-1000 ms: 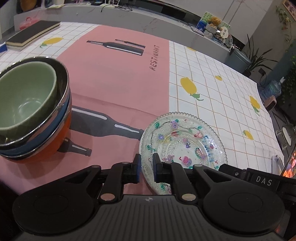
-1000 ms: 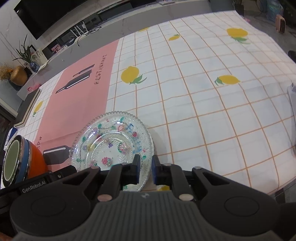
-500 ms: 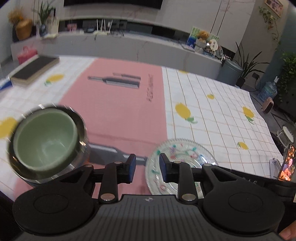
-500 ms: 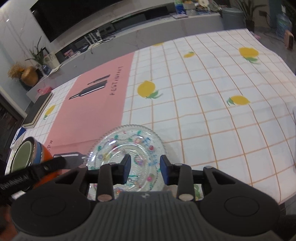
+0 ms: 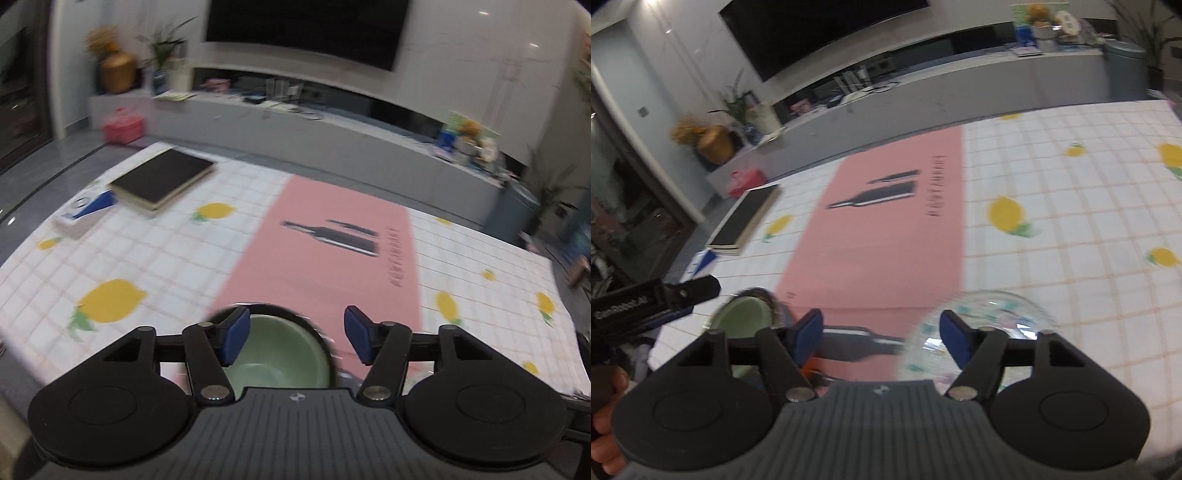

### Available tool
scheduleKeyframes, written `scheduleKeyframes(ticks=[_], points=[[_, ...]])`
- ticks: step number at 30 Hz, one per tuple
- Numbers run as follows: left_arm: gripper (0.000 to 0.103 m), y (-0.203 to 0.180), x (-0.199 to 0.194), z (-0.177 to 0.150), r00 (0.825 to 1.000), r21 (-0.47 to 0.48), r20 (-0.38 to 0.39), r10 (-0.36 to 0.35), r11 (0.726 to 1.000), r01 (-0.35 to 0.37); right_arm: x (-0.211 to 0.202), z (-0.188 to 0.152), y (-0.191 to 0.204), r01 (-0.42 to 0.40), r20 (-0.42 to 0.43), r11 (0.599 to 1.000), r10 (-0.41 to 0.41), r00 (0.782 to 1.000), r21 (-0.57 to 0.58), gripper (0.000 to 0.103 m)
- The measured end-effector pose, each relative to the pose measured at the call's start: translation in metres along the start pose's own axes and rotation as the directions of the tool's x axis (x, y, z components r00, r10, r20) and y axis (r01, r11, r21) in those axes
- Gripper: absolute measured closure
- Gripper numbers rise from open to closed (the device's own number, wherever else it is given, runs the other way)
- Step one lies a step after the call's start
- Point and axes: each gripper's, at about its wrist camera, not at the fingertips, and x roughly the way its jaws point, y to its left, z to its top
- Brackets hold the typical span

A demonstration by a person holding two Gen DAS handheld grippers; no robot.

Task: Organize plates and bowls
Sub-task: 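Move both grippers to the bowl stack rim and close them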

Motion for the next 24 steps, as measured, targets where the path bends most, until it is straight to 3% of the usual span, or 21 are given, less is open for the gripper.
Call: scheduleKeyframes(ticks=[4, 7, 11, 17, 21, 24], points=[[0.031, 0.034, 0.010, 0.007, 0.995, -0.099, -0.074, 0.073, 0.992, -0.080, 0.027, 0.008, 0.027, -0.048, -0.080, 0.999, 0.049, 0.996, 0.022, 0.024], [0.031, 0.055, 0.016, 0.007, 0.989, -0.169, -0.124, 0.076, 0.981, -0.096, 0.049, 0.009, 0.044, -0.070, -0.149, 0.997, 0.076, 0.986, 0.042, 0.024], [0.031, 0.074, 0.021, 0.002, 0.985, -0.195, -0.158, 0.071, 0.976, -0.102, 0.077, 0.004, 0.059, -0.078, -0.240, 0.993, 0.096, 0.966, 0.084, 0.023], [0.031, 0.096, 0.038, -0.008, 0.976, -0.274, -0.216, 0.030, 0.957, -0.090, 0.103, -0.002, 0.066, -0.076, -0.307, 0.987, 0.115, 0.945, 0.139, 0.024], [0.031, 0.103, 0.050, -0.012, 0.970, -0.349, -0.239, -0.043, 0.936, -0.044, 0.113, -0.006, 0.066, -0.041, -0.324, 0.988, 0.089, 0.942, 0.151, 0.025], [0.030, 0.101, 0.062, -0.017, 0.963, -0.350, -0.263, -0.055, 0.936, -0.042, 0.119, -0.007, 0.058, -0.038, -0.341, 0.980, 0.105, 0.934, 0.197, 0.028]])
